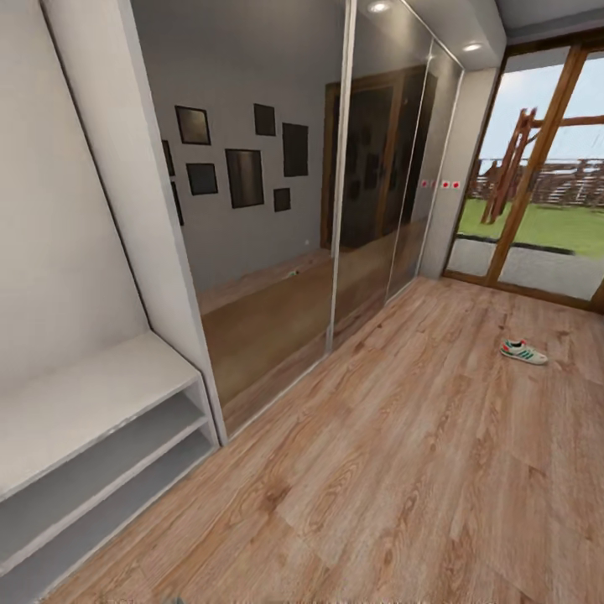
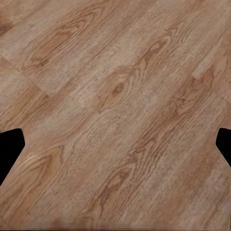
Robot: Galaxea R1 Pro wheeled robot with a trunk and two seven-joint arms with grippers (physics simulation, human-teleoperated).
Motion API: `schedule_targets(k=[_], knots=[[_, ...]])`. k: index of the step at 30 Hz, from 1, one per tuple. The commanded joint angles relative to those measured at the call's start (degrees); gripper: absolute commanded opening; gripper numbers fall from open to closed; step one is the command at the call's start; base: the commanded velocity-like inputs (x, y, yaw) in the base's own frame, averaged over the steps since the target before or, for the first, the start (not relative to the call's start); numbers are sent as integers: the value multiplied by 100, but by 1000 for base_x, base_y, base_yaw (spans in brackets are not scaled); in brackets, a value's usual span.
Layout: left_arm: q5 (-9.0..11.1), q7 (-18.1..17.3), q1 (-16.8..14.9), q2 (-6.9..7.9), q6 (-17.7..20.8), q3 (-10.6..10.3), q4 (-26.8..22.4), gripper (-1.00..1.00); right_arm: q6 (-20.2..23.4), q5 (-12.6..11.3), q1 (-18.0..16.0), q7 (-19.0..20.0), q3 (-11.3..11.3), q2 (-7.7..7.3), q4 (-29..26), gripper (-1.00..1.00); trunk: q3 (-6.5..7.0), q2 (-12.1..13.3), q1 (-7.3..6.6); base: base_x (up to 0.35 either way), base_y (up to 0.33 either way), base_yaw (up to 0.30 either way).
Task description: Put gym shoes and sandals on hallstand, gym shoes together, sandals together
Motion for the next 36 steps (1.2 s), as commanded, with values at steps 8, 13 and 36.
schedule_targets(k=[8, 13, 36], knots=[[30, 2, -5, 2, -20, -7, 6, 100, -16, 1, -1, -3, -3, 0, 3, 100, -47, -3, -3, -231, -168, 242], [30, 2, -5, 5, -20, -4, 6, 100, -16, 1, -1, -3, -3, 0, 3, 100, -73, -3, -3, -101, -72, 242], [30, 2, -5, 11, -20, -4, 6, 100, -16, 1, -2, -3, -3, 0, 3, 100, -193, -3, -3, -3, -2, 242]])
